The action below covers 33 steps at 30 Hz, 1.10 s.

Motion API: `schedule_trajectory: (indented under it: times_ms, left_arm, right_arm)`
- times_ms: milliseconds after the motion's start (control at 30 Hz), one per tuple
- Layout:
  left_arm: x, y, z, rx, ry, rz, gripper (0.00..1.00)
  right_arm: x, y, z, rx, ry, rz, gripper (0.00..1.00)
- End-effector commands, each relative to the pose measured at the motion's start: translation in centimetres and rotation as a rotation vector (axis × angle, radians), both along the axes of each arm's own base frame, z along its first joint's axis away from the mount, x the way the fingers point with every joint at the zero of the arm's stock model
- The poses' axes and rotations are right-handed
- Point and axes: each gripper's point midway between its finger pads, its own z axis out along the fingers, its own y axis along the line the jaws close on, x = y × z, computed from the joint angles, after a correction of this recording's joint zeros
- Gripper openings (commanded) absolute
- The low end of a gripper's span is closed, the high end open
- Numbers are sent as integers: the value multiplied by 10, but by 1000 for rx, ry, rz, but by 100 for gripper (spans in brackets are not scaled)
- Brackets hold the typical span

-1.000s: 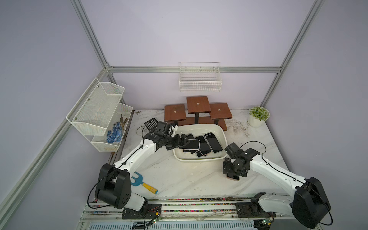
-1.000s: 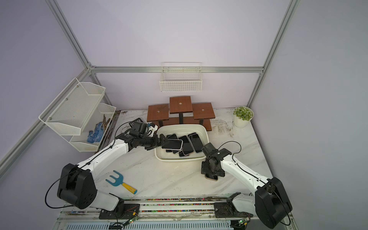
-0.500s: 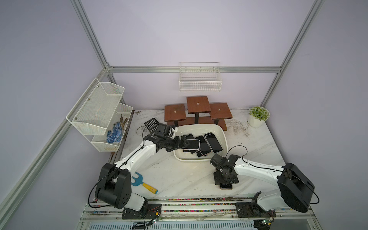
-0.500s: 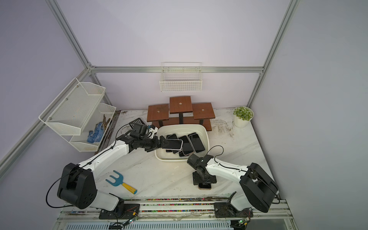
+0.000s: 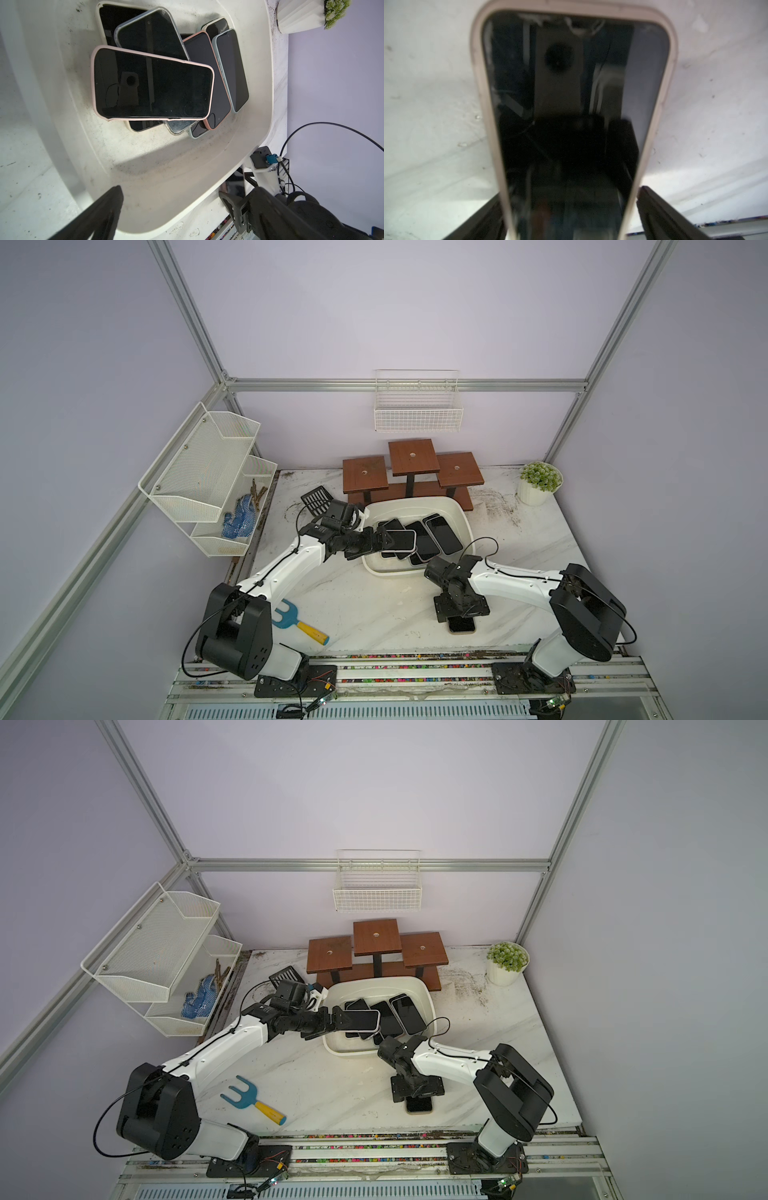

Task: Take the phone out of the storage box
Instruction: Place the phone at the center of the board, then pick up the phone from the storage box.

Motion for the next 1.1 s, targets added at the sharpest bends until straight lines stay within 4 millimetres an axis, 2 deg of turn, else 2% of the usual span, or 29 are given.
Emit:
schedule_trajectory:
  times_ms: [0, 133, 233, 433, 500, 600, 733, 867, 900, 933, 1000, 1067]
  left_arm:
    - [6, -3, 11, -14, -46, 2, 100]
    - [10, -5, 10, -16, -43, 0, 100]
    - [13, -6, 12, -18, -49, -3, 100]
    - [16, -5, 16, 4, -66, -10, 100]
    - [16, -4, 18, 15, -74, -11, 100]
    - [18, 0, 23, 27, -90, -3, 100]
    - [18, 8, 25, 52, -95, 26, 100]
    - [14, 21, 23, 85, -85, 59, 100]
    - [13, 23, 20, 90, -77, 63, 100]
    - [10, 27, 31, 82, -105, 73, 100]
    - [8, 33, 32, 93, -107, 86, 100]
    - [5, 37, 33, 103, -117, 97, 100]
  right_arm:
    - [31, 18, -14, 49, -103, 34, 100]
    - [32, 19, -3, 70, -129, 32, 100]
    - [35, 17, 20, 79, -164, 30, 100]
    - [48, 27, 118, 194, -306, 59, 100]
    - [53, 40, 149, 260, -341, 126, 100]
    - [66, 63, 179, 344, -419, 275, 100]
    - [88, 91, 187, 346, -496, 539, 99]
    - [111, 117, 178, 294, -562, 815, 99]
    - [119, 121, 178, 276, -594, 847, 99]
    - [129, 126, 171, 246, -609, 881, 99]
    - [143, 135, 169, 219, -642, 938, 99]
    - [151, 147, 166, 266, -636, 1003, 99]
